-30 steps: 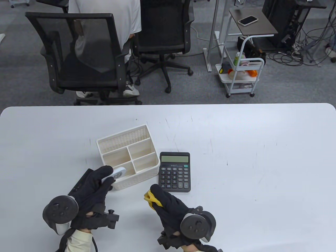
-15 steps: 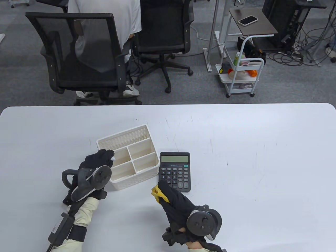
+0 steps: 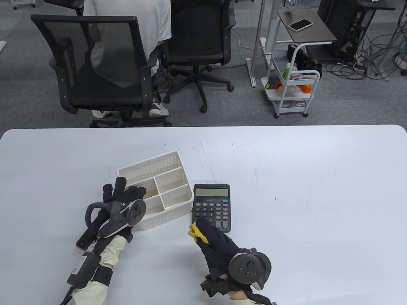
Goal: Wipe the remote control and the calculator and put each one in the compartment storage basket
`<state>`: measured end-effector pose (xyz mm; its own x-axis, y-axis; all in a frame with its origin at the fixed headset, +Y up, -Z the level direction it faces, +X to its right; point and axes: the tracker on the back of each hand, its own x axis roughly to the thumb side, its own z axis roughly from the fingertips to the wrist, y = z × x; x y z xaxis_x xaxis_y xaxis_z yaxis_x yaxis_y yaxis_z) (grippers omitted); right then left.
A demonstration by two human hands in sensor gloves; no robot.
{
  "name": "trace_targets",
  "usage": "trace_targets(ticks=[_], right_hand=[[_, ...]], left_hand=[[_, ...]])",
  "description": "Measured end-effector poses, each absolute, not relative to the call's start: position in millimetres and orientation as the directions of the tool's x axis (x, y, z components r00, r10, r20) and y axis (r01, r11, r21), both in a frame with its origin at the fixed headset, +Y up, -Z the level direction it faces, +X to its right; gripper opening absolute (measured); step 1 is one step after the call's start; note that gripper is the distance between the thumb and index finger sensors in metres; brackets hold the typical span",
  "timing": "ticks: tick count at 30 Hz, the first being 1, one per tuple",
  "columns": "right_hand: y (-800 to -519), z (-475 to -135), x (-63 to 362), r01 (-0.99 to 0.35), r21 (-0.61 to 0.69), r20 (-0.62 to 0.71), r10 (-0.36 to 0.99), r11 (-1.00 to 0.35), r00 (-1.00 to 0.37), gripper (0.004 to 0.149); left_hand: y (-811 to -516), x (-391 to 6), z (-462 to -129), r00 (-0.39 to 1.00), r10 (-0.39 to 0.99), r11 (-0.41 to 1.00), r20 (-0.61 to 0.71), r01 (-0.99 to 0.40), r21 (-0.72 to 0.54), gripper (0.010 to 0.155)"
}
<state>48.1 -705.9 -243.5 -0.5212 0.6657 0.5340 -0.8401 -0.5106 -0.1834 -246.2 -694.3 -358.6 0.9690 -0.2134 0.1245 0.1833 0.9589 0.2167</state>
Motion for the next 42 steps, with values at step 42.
trace_targets(ticks=[42], right_hand=[[-713, -253, 51, -0.81, -0.138, 0.51, 0.66, -0.571, -0.552, 0.049]], left_hand=[[-760, -364, -315, 0.941, -0.178, 0.951, -0.287, 0.089, -0.298, 0.061]])
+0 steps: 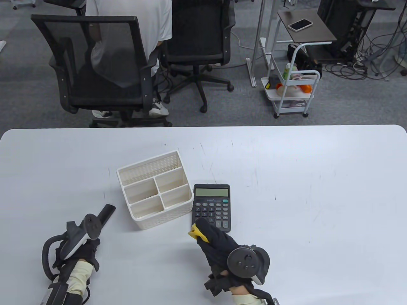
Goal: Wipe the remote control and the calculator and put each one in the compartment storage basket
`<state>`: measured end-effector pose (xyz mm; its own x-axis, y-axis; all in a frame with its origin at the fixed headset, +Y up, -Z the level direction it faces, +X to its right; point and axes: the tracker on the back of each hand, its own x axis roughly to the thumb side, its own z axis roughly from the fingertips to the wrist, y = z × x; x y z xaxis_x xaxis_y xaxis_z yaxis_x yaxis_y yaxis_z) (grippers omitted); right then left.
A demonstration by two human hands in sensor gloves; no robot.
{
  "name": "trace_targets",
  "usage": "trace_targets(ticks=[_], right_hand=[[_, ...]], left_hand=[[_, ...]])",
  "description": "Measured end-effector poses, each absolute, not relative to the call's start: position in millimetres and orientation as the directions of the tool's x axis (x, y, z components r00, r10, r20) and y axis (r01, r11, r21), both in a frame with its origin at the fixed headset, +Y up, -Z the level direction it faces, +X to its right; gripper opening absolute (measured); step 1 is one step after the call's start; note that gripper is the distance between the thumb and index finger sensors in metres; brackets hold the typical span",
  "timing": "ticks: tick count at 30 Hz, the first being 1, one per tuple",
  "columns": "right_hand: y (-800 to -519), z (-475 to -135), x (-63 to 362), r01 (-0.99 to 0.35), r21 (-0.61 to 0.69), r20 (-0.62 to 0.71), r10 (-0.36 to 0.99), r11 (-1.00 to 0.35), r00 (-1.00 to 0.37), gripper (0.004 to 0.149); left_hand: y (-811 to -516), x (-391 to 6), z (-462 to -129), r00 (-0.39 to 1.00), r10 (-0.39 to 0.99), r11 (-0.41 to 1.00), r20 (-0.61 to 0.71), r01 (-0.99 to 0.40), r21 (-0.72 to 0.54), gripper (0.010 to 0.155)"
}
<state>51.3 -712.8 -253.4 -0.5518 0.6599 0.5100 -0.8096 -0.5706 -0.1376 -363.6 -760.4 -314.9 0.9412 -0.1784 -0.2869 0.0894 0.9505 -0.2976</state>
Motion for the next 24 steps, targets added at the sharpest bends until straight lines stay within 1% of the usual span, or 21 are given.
trace_targets(ticks=[3, 7, 9, 11, 13, 17, 20, 24], right_hand=[[-715, -255, 50, -0.806, -0.129, 0.504, 0.661, -0.578, -0.555, 0.049], [-717, -257, 49, -0.799, -0.124, 0.498, 0.659, -0.589, -0.564, 0.049], [-717, -257, 50, -0.799, -0.125, 0.498, 0.659, -0.589, -0.564, 0.049], [-717, -257, 50, -0.795, -0.125, 0.497, 0.656, -0.593, -0.568, 0.049], [-717, -257, 51, -0.793, -0.124, 0.495, 0.656, -0.596, -0.57, 0.049], [-717, -258, 51, -0.794, -0.119, 0.491, 0.66, -0.596, -0.568, 0.049], [-718, -258, 51, -0.795, -0.117, 0.491, 0.661, -0.595, -0.567, 0.049], [-718, -259, 51, -0.795, -0.115, 0.49, 0.662, -0.596, -0.568, 0.049]], left_hand=[[-760, -356, -318, 0.935, -0.252, 0.938, -0.249, 0.172, -0.302, 0.06], [-762, -341, -325, 0.907, -0.384, 0.889, -0.175, 0.311, -0.337, 0.065], [-765, -337, -327, 0.888, -0.428, 0.872, -0.167, 0.358, -0.335, 0.066], [-767, -335, -327, 0.871, -0.456, 0.871, -0.185, 0.393, -0.296, 0.065], [-769, -336, -327, 0.863, -0.454, 0.875, -0.219, 0.387, -0.29, 0.064], [-765, -340, -325, 0.879, -0.404, 0.905, -0.251, 0.345, -0.251, 0.058], [-756, -343, -322, 0.91, -0.288, 0.95, -0.299, 0.233, -0.207, 0.056], [-734, -339, -315, 0.926, -0.116, 0.993, -0.36, 0.098, -0.068, 0.054]])
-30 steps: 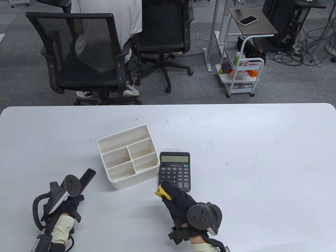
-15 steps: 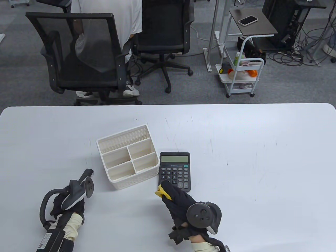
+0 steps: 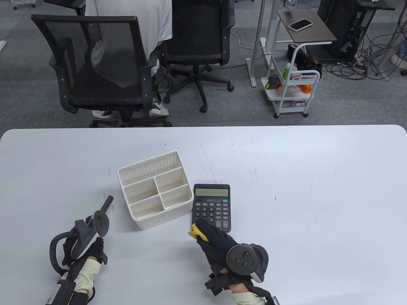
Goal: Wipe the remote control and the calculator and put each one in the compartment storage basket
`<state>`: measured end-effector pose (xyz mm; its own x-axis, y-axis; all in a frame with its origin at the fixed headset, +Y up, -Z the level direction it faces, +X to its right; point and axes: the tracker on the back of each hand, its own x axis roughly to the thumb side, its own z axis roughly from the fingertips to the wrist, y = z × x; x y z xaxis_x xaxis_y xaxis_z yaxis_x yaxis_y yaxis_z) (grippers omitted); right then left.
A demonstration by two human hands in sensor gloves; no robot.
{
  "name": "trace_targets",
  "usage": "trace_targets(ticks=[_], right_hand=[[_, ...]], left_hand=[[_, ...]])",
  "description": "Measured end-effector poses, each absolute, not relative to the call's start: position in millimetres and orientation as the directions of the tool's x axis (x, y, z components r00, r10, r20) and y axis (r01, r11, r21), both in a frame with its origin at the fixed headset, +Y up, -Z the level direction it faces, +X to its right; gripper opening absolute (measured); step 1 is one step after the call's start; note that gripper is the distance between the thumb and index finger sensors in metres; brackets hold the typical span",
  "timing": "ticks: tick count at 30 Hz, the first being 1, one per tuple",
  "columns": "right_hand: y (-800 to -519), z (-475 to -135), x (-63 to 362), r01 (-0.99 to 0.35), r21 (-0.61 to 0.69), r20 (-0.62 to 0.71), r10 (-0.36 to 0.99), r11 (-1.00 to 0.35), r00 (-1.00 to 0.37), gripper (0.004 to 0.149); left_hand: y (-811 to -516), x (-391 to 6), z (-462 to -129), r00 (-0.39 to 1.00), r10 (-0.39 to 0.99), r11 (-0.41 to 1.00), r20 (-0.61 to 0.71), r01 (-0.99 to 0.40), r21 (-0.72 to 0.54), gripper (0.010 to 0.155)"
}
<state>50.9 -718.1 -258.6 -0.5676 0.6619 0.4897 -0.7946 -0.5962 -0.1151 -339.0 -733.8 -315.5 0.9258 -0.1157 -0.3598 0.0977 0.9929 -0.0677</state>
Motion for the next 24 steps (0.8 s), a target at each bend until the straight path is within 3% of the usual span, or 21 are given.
trace_targets(ticks=[4, 7, 13, 24], right_hand=[[-717, -258, 52, -0.799, -0.123, 0.491, 0.663, -0.589, -0.565, 0.049], [-716, -258, 54, -0.806, -0.126, 0.488, 0.671, -0.579, -0.558, 0.049], [-716, -262, 59, -0.818, -0.141, 0.468, 0.69, -0.558, -0.552, 0.049], [-719, -265, 73, -0.87, -0.12, 0.424, 0.768, -0.478, -0.48, 0.048]], left_hand=[[-704, -330, -307, 0.932, -0.011, 0.994, -0.362, 0.05, 0.097, 0.055], [-683, -317, -297, 0.956, 0.048, 0.98, -0.291, 0.011, 0.197, 0.054], [-670, -274, -276, 0.962, 0.225, 0.934, -0.156, -0.167, 0.315, 0.052], [-687, -219, -255, 0.983, 0.106, 0.917, 0.151, -0.155, 0.368, 0.051]])
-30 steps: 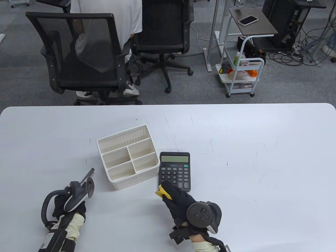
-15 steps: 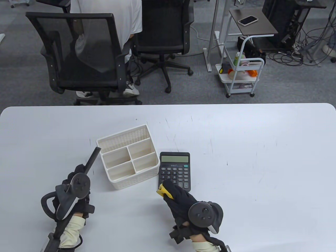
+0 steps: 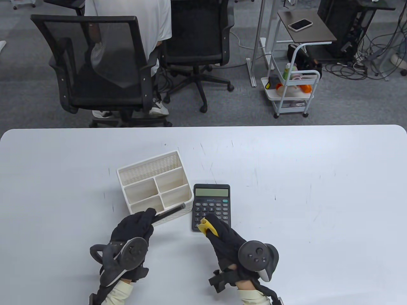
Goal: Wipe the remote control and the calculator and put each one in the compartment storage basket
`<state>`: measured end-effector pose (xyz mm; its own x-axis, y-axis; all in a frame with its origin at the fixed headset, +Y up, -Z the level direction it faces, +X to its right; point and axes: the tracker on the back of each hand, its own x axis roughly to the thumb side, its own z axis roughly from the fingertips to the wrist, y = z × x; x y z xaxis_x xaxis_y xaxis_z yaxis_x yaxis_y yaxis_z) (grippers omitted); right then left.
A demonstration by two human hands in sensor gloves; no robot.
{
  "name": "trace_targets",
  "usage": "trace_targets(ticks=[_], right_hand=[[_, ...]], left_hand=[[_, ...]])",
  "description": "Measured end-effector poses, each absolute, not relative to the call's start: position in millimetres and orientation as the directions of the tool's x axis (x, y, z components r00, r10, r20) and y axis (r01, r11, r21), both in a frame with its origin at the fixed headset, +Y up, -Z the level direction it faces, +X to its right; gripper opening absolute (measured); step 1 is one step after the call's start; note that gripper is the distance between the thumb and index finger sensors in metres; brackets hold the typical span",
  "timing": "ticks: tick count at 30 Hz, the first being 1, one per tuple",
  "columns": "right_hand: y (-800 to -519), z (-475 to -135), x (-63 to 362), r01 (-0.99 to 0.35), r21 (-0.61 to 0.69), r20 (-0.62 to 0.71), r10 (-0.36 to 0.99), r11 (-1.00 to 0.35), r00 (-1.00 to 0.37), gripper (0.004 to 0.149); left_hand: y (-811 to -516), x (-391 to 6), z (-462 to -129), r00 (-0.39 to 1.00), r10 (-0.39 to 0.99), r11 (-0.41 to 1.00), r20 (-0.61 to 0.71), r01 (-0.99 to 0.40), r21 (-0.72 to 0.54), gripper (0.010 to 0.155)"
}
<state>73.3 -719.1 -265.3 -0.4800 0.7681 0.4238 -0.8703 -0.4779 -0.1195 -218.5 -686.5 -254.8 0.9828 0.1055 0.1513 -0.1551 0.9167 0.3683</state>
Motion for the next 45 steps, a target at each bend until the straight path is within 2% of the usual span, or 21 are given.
trace_targets(ticks=[5, 11, 14, 21, 23, 26, 29, 33, 37, 41, 45], right_hand=[[-717, -262, 71, -0.898, -0.096, 0.415, 0.803, -0.43, -0.429, 0.048], [-722, -261, 70, -0.908, -0.073, 0.366, 0.835, -0.414, -0.41, 0.049], [-722, -261, 72, -0.91, -0.09, 0.346, 0.845, -0.404, -0.409, 0.049], [-719, -256, 53, -0.864, 0.039, 0.435, 0.787, -0.501, -0.437, 0.05], [-718, -254, 46, -0.831, 0.071, 0.497, 0.742, -0.551, -0.45, 0.05], [-712, -245, 34, -0.726, 0.002, 0.637, 0.56, -0.688, -0.529, 0.051], [-709, -238, 19, -0.642, -0.06, 0.707, 0.421, -0.765, -0.568, 0.054], [-713, -239, 11, -0.607, -0.014, 0.662, 0.448, -0.794, -0.601, 0.057], [-712, -242, 20, -0.621, -0.023, 0.611, 0.481, -0.783, -0.629, 0.055], [-707, -237, 25, -0.632, -0.089, 0.668, 0.424, -0.77, -0.612, 0.053], [-707, -233, 11, -0.641, -0.022, 0.722, 0.432, -0.767, -0.541, 0.056]], left_hand=[[-687, -211, -246, 0.948, 0.14, 0.918, 0.288, -0.233, 0.322, 0.05], [-685, -200, -233, 0.946, -0.068, 0.906, 0.316, -0.074, 0.417, 0.05], [-687, -196, -230, 0.932, -0.108, 0.902, 0.347, -0.054, 0.428, 0.049], [-691, -185, -229, 0.919, -0.156, 0.899, 0.361, -0.02, 0.438, 0.051], [-690, -187, -229, 0.931, -0.149, 0.895, 0.334, -0.016, 0.445, 0.054], [-688, -194, -231, 0.943, -0.125, 0.893, 0.31, -0.029, 0.45, 0.058], [-689, -196, -230, 0.935, -0.113, 0.888, 0.337, -0.057, 0.456, 0.048], [-686, -192, -226, 0.93, -0.131, 0.864, 0.344, -0.064, 0.5, 0.047], [-686, -193, -230, 0.947, -0.078, 0.889, 0.311, -0.075, 0.451, 0.047], [-688, -198, -232, 0.958, -0.051, 0.899, 0.283, -0.08, 0.432, 0.048], [-688, -196, -229, 0.948, -0.047, 0.897, 0.316, -0.099, 0.431, 0.049]])
